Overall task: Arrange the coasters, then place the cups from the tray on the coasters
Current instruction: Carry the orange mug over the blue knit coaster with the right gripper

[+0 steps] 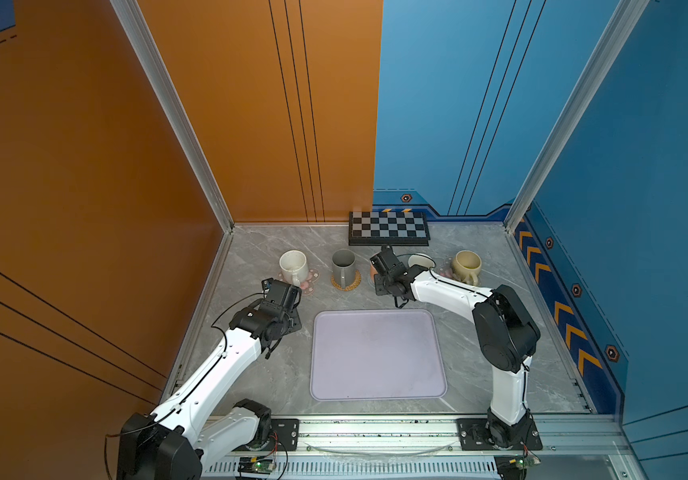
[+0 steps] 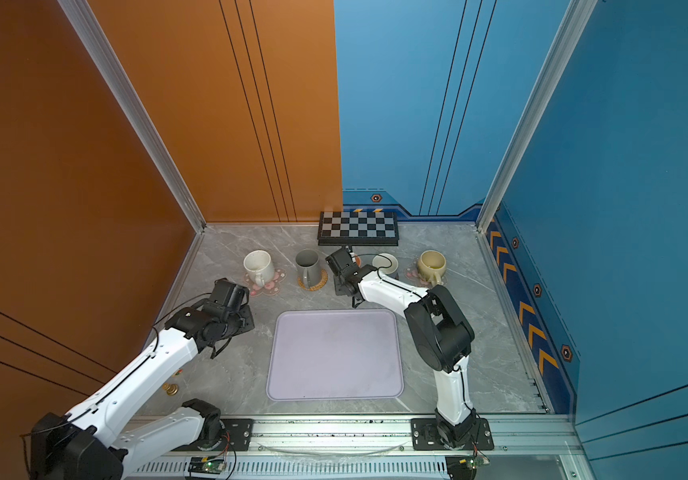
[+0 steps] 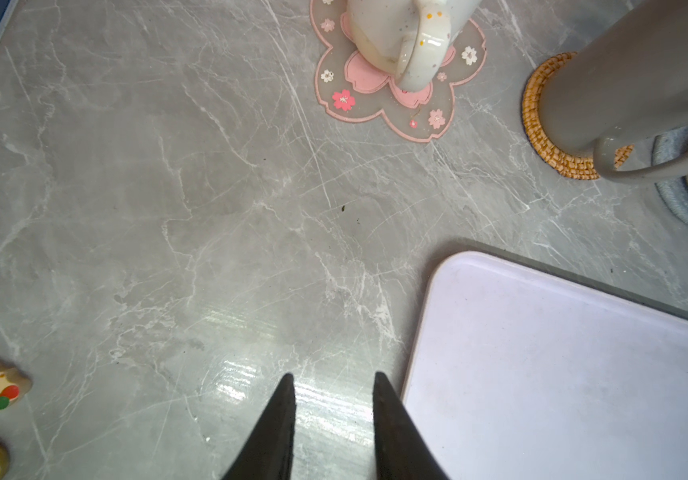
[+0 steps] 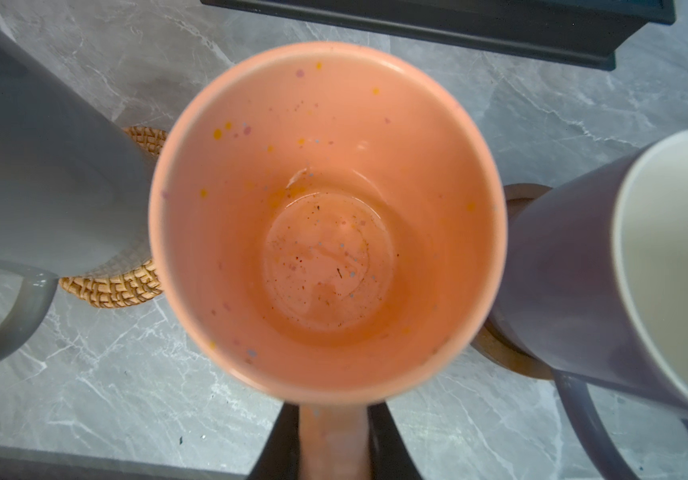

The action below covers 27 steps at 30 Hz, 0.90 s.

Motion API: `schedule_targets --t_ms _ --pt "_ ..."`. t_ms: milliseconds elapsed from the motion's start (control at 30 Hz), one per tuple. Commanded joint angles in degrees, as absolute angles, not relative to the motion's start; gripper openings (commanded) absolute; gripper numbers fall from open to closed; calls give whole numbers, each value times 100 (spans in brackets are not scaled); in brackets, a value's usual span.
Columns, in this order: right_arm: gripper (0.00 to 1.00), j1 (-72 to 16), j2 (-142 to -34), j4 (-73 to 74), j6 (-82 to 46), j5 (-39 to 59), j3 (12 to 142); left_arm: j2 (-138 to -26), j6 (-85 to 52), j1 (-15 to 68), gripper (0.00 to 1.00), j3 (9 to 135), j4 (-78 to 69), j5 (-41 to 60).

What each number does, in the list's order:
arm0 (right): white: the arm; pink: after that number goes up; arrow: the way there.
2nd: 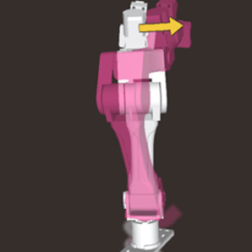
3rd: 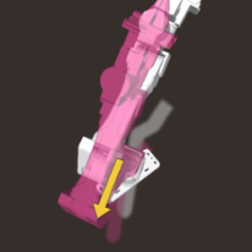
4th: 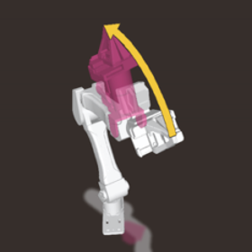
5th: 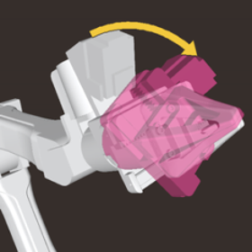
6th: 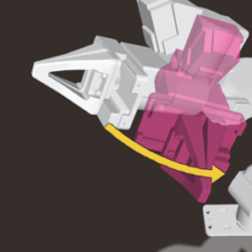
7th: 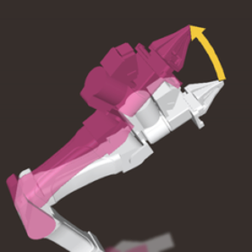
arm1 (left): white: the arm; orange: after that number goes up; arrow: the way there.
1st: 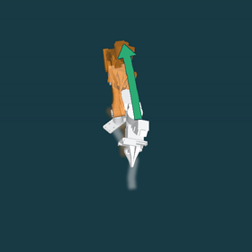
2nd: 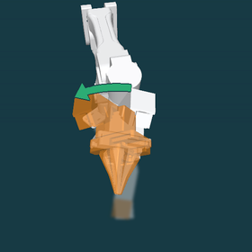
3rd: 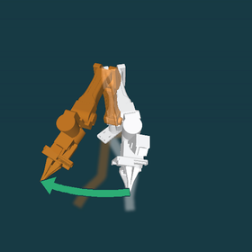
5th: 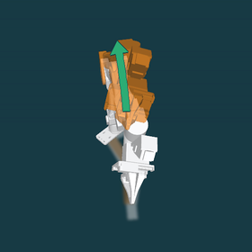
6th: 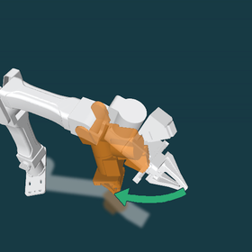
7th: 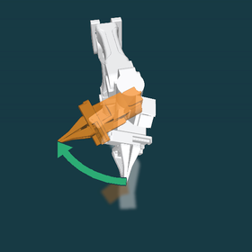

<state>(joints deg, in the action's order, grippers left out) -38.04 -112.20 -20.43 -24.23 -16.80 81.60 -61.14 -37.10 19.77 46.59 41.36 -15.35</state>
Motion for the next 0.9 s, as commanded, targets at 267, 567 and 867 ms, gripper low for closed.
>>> schedule_targets --t_ms 267,567,867 --pt "0 -3795 -10978 -1295 -2381 -1920 8246 -6166 -3643 1885 33 4573 4123 -1399" --pt "0 -3717 -10991 -1133 -2408 -1841 8073 -6310 -3623 1863 33 4625 4106 -1386" --pt "0 -3673 -10955 -1036 -2425 -1777 7954 -6420 -3617 1863 32 4706 4078 -1346"
